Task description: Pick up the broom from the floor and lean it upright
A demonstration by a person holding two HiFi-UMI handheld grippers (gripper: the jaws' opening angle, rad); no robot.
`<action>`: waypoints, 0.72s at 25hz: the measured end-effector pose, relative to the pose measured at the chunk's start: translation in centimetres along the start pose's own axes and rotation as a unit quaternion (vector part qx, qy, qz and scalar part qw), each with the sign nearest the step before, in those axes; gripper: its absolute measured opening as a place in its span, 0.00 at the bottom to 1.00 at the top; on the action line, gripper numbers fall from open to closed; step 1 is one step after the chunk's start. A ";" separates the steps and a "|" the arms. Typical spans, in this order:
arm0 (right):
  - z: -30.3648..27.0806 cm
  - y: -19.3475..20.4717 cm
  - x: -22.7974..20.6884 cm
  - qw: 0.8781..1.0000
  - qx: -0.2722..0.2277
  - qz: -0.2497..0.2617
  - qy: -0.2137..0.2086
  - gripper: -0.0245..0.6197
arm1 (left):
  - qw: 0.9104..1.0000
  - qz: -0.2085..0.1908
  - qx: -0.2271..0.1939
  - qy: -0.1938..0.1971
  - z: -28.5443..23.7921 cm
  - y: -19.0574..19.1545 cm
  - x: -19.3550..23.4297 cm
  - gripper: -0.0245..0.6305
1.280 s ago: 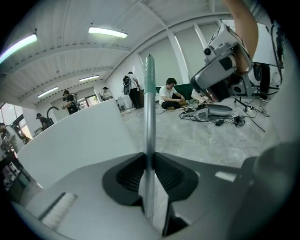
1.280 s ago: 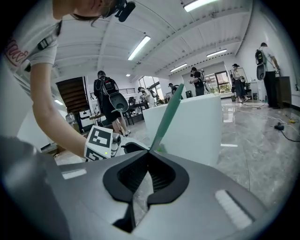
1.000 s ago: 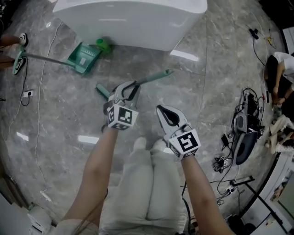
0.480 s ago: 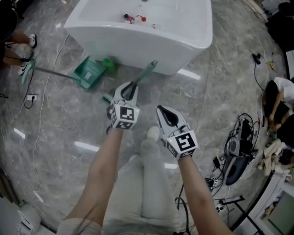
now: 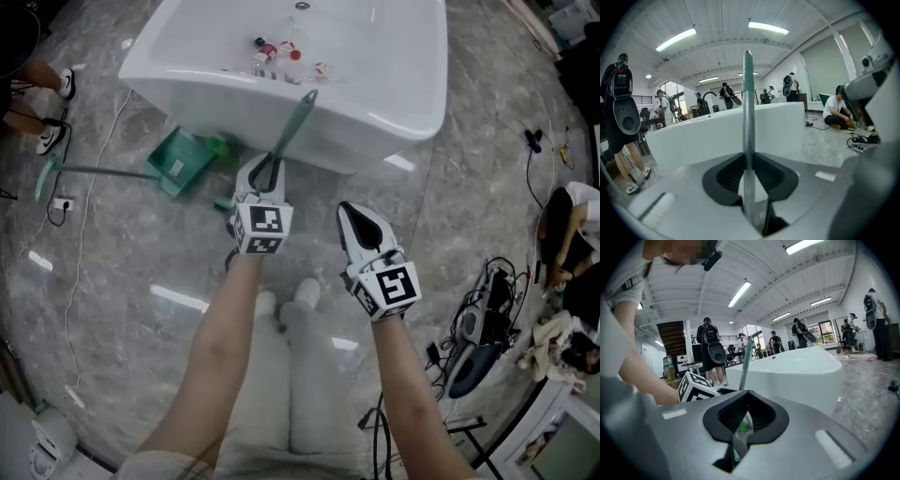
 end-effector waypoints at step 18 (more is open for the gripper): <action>-4.8 -0.7 -0.3 1.000 0.005 0.004 -0.003 0.04 | 1.000 -0.003 -0.008 0.027 -6.3 -2.3 0.3 0.14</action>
Point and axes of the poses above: the fingertips, and each gripper's own axes: z backward along the fingers, x to its left, y out of its underside, the point moved 6 cm from there along z, backward along the fingers, and after that the axes turned 6 degrees about y, right-handed, at the moved point
